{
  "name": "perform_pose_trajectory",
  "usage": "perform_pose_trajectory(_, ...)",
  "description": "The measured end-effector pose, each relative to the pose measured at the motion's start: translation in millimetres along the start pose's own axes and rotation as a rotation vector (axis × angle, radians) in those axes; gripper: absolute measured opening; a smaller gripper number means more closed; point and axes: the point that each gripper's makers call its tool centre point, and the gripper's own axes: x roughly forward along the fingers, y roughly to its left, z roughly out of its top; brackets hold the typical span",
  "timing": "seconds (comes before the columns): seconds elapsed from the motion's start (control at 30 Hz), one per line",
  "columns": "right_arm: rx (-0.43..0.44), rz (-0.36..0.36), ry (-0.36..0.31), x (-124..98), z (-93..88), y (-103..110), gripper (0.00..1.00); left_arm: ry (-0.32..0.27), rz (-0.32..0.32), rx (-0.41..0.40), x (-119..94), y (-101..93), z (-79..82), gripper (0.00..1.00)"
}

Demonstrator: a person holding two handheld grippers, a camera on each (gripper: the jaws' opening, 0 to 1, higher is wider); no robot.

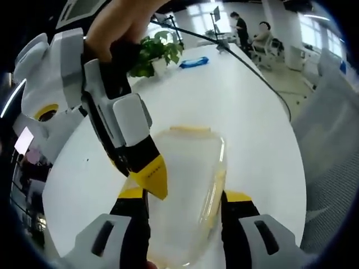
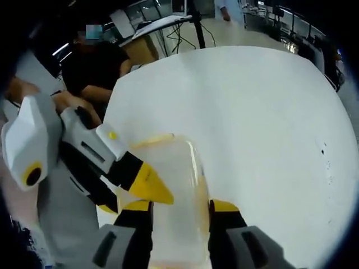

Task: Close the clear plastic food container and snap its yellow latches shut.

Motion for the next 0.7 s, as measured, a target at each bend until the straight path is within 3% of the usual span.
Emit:
perform_pose_trajectory(0.13, -0.050, -0.074, -0.002, -2.5, 2.1, 2.0, 0.35, 0.011, -0.005, 0.006, -0.4, -0.4, 0.3, 0.47)
perform_pose_trajectory(0.53, -0.073, -0.170, -0.011, -7.6, 4.1, 3.2, 0.34, 0.009, -0.018, 0.035, -2.1, -0.2, 2.6, 0.49)
perform_pose_trajectory(0.63, -0.088, -0.197, -0.016, -8.6, 5.8, 2.5, 0.33, 0.000, -0.012, 0.012, -1.5, 0.5, 3.5, 0.50)
perform_pose_trajectory(0.7, -0.077, -0.210, -0.026, -9.0, 6.6, 0.9, 0.33, 0.011, -0.020, -0.066, -2.1, -0.3, 1.6, 0.57)
